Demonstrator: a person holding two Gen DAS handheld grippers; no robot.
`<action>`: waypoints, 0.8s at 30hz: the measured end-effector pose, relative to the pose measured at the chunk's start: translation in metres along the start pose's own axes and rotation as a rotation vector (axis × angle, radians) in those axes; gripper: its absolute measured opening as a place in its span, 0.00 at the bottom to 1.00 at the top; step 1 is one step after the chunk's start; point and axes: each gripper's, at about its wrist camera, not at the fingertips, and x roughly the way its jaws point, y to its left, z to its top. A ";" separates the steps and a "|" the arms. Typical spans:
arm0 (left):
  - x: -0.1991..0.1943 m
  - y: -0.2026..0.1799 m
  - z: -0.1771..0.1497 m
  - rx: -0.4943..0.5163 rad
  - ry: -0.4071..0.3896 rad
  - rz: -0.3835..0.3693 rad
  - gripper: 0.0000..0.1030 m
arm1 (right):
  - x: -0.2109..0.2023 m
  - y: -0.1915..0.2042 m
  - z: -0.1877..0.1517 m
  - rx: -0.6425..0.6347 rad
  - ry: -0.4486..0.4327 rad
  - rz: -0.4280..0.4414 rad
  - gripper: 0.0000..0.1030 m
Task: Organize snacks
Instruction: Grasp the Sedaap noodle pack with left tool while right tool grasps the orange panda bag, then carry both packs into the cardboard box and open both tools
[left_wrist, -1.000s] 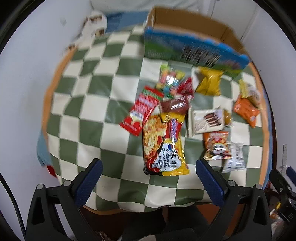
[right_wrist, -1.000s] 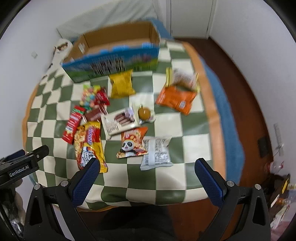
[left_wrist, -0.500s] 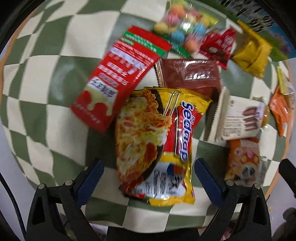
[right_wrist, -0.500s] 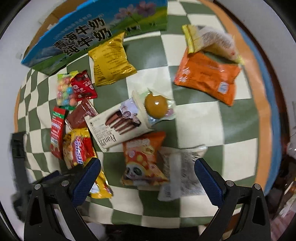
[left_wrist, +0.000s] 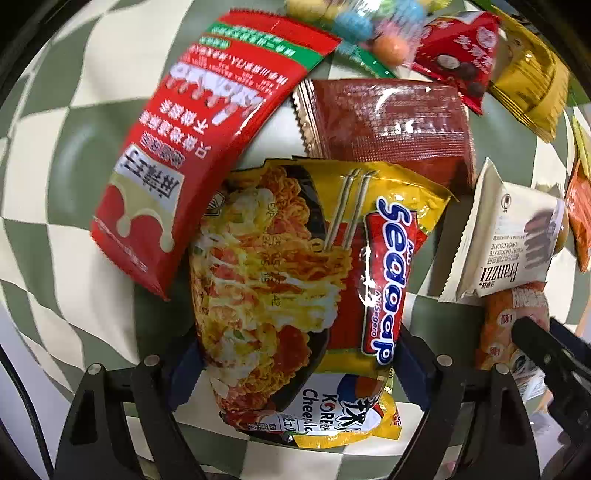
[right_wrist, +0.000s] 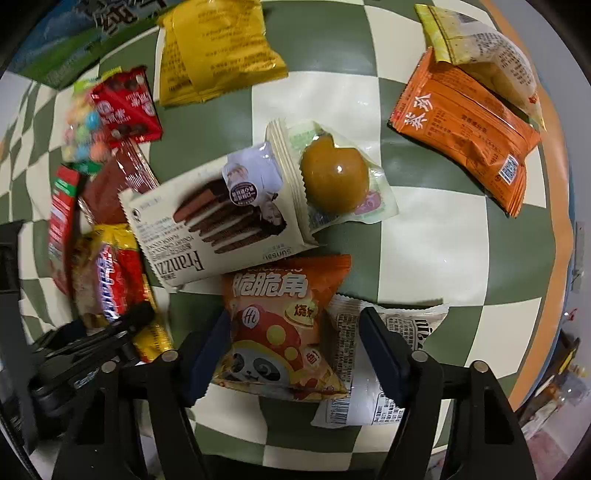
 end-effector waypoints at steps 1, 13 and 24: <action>-0.002 -0.002 -0.004 0.021 -0.016 0.024 0.85 | 0.002 0.001 0.000 -0.007 0.001 -0.005 0.67; -0.028 -0.016 -0.051 0.111 -0.067 0.085 0.85 | 0.012 0.049 -0.018 -0.068 -0.012 -0.015 0.42; -0.030 -0.001 -0.034 0.137 -0.113 0.054 0.84 | 0.008 0.050 -0.067 0.025 -0.050 0.102 0.40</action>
